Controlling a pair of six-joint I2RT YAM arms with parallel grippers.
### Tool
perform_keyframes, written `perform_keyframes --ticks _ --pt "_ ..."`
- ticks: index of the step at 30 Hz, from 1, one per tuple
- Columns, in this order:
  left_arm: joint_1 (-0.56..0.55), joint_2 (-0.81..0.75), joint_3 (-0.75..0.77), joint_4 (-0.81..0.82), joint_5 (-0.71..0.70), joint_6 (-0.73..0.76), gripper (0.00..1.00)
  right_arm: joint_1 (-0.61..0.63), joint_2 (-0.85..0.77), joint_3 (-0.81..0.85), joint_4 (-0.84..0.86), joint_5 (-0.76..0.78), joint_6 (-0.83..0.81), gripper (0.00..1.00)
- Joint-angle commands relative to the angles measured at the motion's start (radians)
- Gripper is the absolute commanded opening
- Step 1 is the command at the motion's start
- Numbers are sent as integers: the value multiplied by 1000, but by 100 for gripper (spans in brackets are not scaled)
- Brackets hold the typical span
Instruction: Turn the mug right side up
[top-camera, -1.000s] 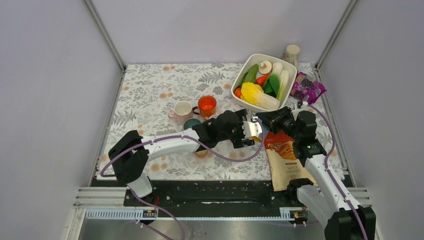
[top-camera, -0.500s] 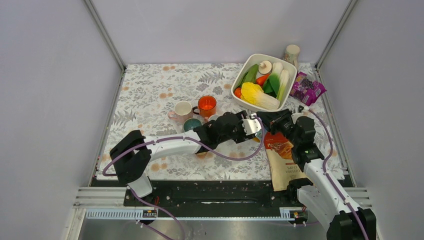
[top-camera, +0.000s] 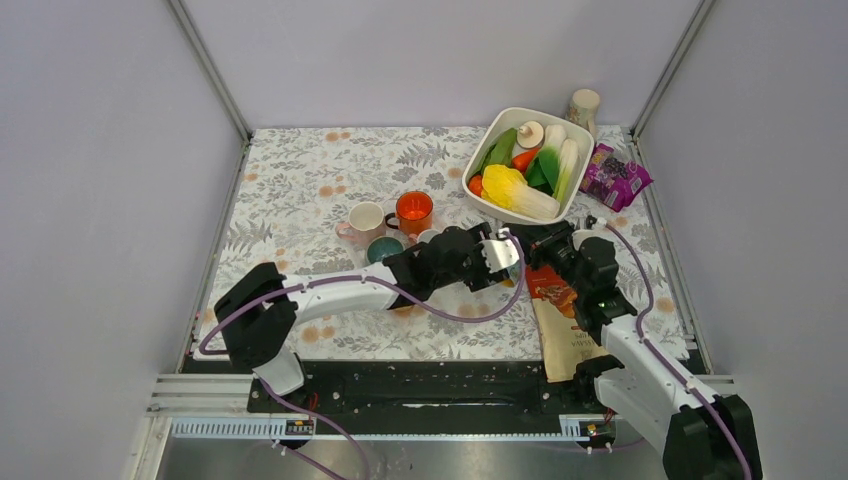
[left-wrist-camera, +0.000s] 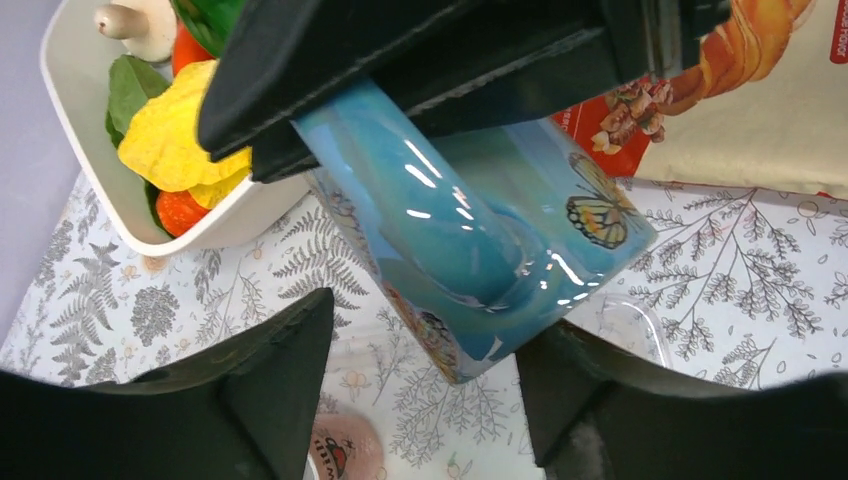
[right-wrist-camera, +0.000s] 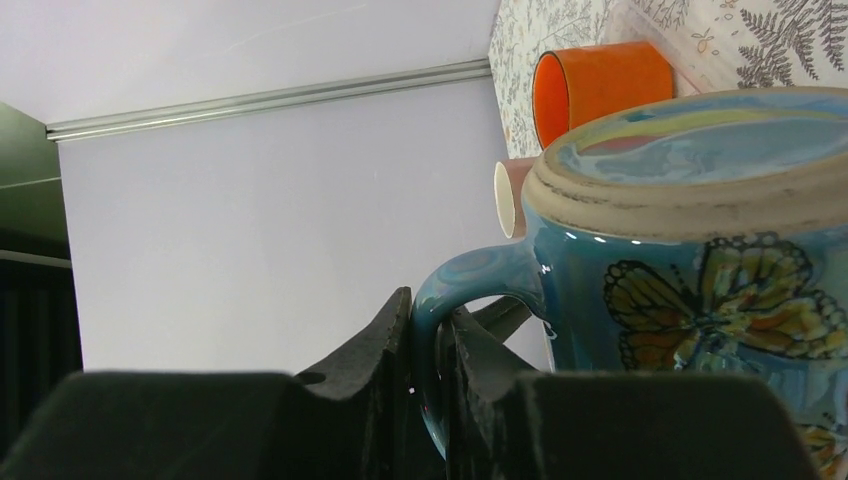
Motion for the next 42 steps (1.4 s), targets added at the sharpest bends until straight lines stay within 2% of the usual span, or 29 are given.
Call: perform_keyframes --ticks 1,3,6,7,14,19,25,26,28,30,38,42 --pt "13 -57 10 186 -48 23 63 66 8 12 128 -8 36 0" --pt "15 -61 3 189 -38 28 45 78 16 19 124 -2 31 0" --pt "15 -77 -17 193 -23 31 9 86 25 12 123 14 30 0" --pt "15 -83 -24 194 -23 31 0 86 31 7 121 19 28 0" --pt "29 -152 -106 180 5 -44 0 105 144 9 92 61 -40 0" --pt "33 -200 -125 66 22 -165 0 135 195 35 -43 104 -134 0" --pt "33 -214 -116 3 -7 -246 0 150 282 -25 87 67 -66 0" --pt "33 -205 -115 17 -27 -244 3 157 298 -32 113 63 -52 0" --pt "35 -177 -113 52 -63 -230 16 175 328 -43 168 63 -21 0" --pt "39 -140 -106 77 -70 -215 23 183 360 -54 219 62 9 0" --pt "48 -43 -112 157 -65 -175 30 186 485 -95 394 42 93 0" --pt "49 -16 -132 195 -68 -126 42 187 523 -112 479 36 136 0"
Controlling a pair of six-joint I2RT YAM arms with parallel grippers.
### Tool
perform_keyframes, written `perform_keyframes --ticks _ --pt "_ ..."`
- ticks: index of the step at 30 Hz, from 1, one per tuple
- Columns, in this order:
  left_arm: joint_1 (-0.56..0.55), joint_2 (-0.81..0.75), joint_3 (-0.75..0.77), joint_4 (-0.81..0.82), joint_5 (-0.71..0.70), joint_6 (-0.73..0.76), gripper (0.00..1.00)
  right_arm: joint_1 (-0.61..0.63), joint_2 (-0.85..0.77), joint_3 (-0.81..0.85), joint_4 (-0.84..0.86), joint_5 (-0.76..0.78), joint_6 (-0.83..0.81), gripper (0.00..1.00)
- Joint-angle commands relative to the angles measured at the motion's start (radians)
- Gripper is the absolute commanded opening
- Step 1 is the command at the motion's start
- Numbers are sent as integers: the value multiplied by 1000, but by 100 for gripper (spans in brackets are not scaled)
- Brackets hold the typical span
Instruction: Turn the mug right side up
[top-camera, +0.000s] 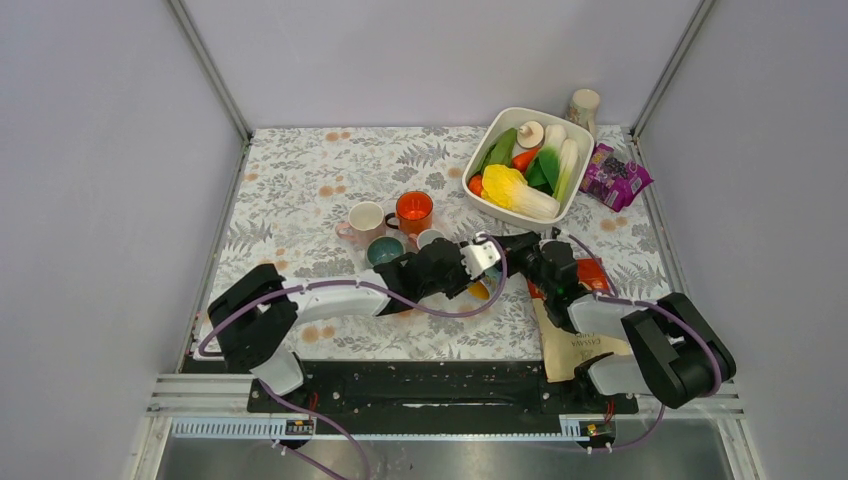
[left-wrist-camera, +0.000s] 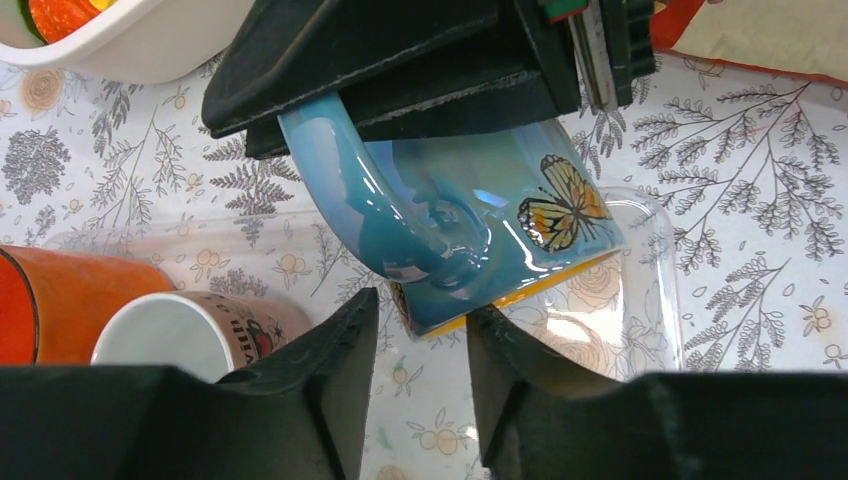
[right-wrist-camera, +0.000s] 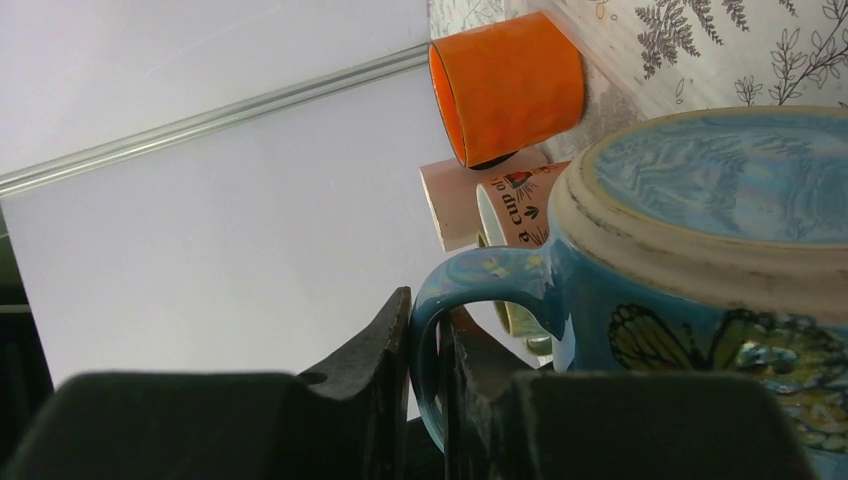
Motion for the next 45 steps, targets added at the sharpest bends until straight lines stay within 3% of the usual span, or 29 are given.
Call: perform_keyframes --ticks 1,5,10,12,15,20,25,26,29,31,34,40,43,45 --pt "17 27 19 250 -44 72 47 22 46 -41 42 -83 30 0" --pt "18 52 -9 326 -74 128 59 23 45 -39 31 -83 23 0" --pt "19 88 -19 398 -131 157 59 22 36 -39 25 -84 23 0" --pt "18 102 -18 416 -157 167 54 23 36 -40 26 -85 24 0" --pt "18 116 -23 437 -161 180 39 23 33 -42 32 -86 29 0" --pt "19 103 -33 445 -127 177 1 22 29 -46 31 -87 30 0" --pt "18 51 -38 402 -83 145 0 23 48 -12 15 -106 -5 0" --pt "18 41 -30 379 -73 121 0 23 52 11 -12 -125 -31 3" --pt "26 17 7 277 -42 34 0 23 41 132 -247 -173 -200 41" --pt "34 9 32 219 -28 -18 0 23 9 201 -421 -139 -315 56" --pt "53 12 66 136 -7 -87 0 23 -58 221 -560 -54 -402 69" --pt "111 34 127 29 66 -222 0 23 -126 288 -772 -6 -561 82" --pt "127 35 150 0 86 -256 0 23 -176 315 -883 40 -632 99" --pt "134 37 163 -18 106 -275 0 23 -225 344 -1007 117 -686 99"
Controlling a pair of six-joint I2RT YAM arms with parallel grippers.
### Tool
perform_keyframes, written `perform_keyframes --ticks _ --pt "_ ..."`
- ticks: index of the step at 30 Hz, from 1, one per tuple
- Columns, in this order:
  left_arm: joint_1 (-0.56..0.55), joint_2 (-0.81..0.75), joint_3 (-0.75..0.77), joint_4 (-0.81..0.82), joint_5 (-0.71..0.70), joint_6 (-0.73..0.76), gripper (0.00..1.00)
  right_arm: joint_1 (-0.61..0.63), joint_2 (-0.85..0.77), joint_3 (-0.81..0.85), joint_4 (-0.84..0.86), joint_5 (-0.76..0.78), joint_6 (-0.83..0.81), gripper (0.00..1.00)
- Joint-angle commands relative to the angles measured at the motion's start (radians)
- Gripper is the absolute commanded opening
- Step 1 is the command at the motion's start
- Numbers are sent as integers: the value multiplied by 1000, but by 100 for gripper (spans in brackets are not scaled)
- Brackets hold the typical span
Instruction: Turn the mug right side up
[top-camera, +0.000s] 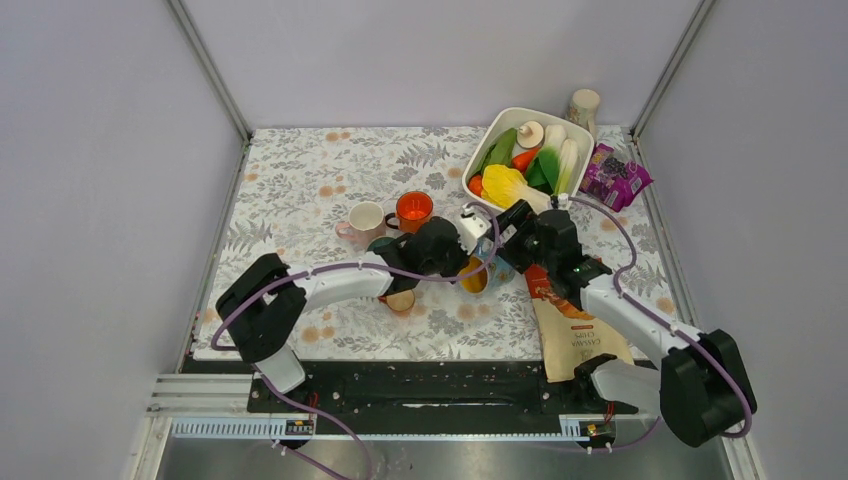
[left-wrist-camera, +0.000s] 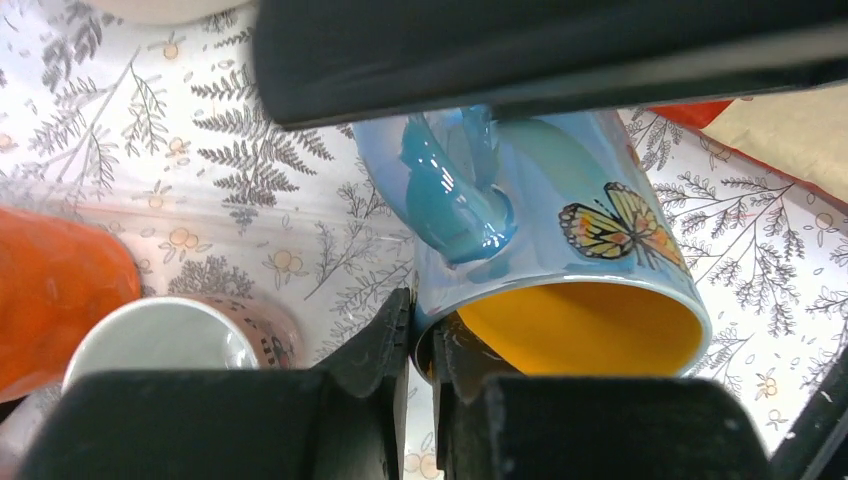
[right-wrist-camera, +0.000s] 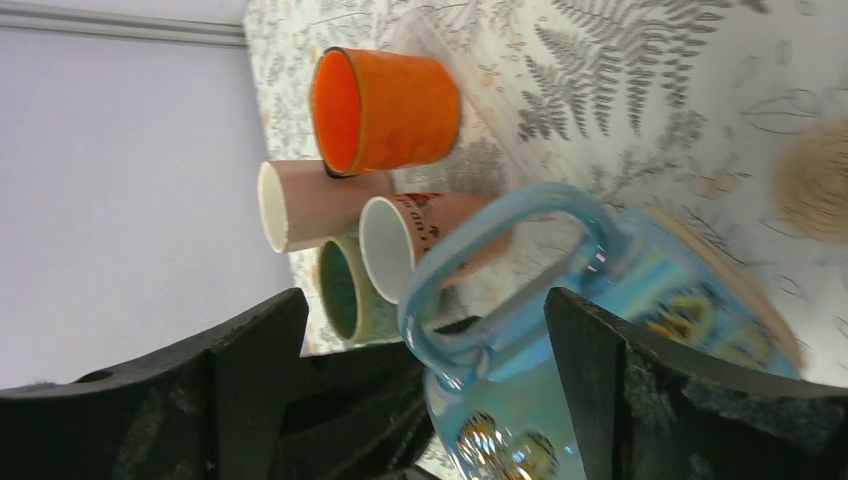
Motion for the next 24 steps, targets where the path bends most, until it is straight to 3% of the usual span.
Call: perform_keyframes --ticks 1,5,10,13,18,24 --pt "39 -28 84 5 41 -107 0 20 -107 61 -382 98 -182 100" --pt "43 -12 100 -10 49 -114 0 21 -208 110 -543 272 -281 100" --pt "46 0 116 -21 59 -119 0 36 -229 137 -611 271 -380 96" --pt "50 -1 130 -35 71 -128 0 144 -227 134 -604 337 -428 96" --pt "57 -10 139 -52 92 -144 0 388 -186 157 -564 625 -562 99" --pt "59 -7 149 -67 108 -148 0 410 -17 206 -525 723 -574 97"
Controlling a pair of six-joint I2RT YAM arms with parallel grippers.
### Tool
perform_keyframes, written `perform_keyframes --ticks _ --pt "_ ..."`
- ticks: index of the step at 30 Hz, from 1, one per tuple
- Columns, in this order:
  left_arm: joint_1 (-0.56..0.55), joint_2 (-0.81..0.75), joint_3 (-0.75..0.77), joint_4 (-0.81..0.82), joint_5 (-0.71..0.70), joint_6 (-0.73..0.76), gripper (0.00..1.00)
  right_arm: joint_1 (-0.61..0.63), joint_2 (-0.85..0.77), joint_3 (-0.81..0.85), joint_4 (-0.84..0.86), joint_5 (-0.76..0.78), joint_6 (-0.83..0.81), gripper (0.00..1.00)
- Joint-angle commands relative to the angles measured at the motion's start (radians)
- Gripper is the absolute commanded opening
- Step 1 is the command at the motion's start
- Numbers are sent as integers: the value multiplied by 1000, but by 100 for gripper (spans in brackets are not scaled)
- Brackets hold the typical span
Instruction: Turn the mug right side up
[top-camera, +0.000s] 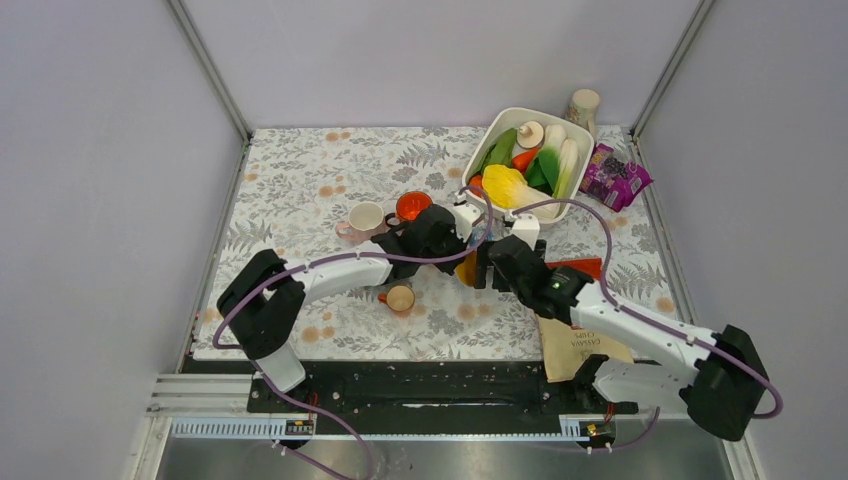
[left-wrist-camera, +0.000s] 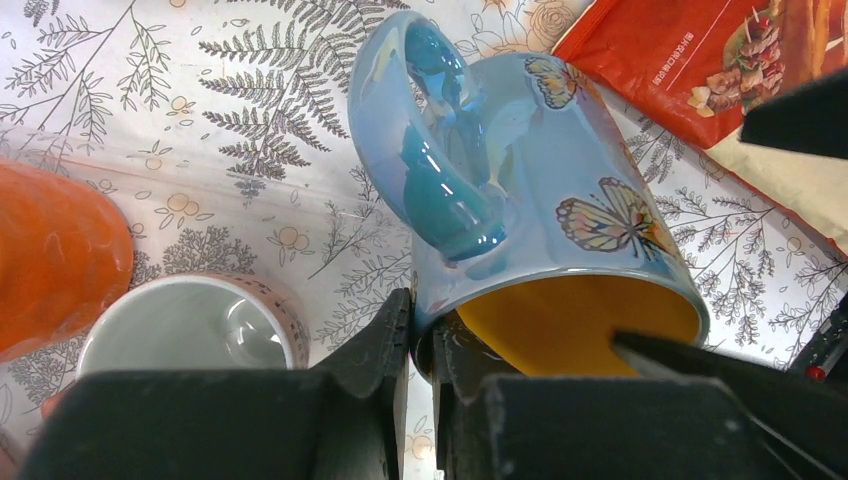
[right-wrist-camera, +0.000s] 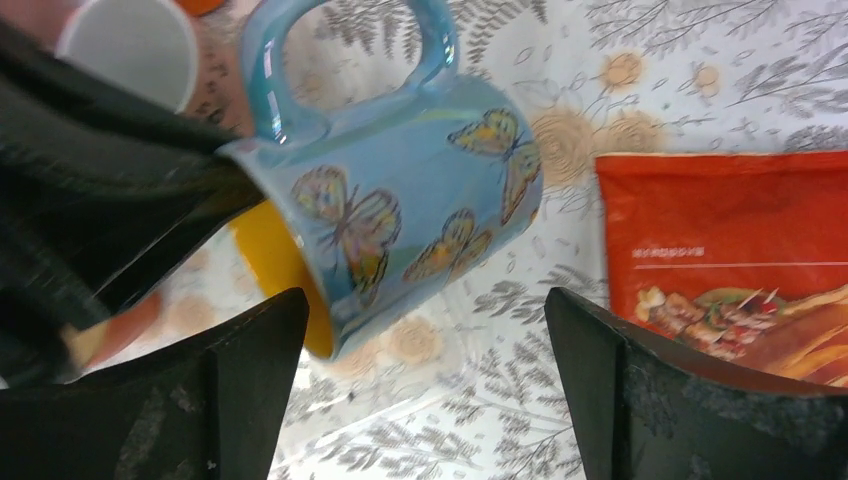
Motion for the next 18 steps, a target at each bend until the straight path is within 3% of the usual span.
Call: perform_keyframes --ticks 1,5,7,13,14,18 --pt "7 -24 66 72 58 -29 0 11 137 95 20 207 -47 96" --pt "14 -42 75 64 111 -32 0 11 230 133 -17 291 -47 90" --pt "13 -51 78 64 136 -27 0 11 250 141 -7 309 -51 81" --pt "19 -55 109 18 238 -19 0 10 243 144 -46 397 -22 8" --pt "22 -56 121 0 248 -17 3 10 236 146 -72 419 -11 0" --pt "41 -89 158 -89 287 18 42 1 179 161 -155 449 -34 0"
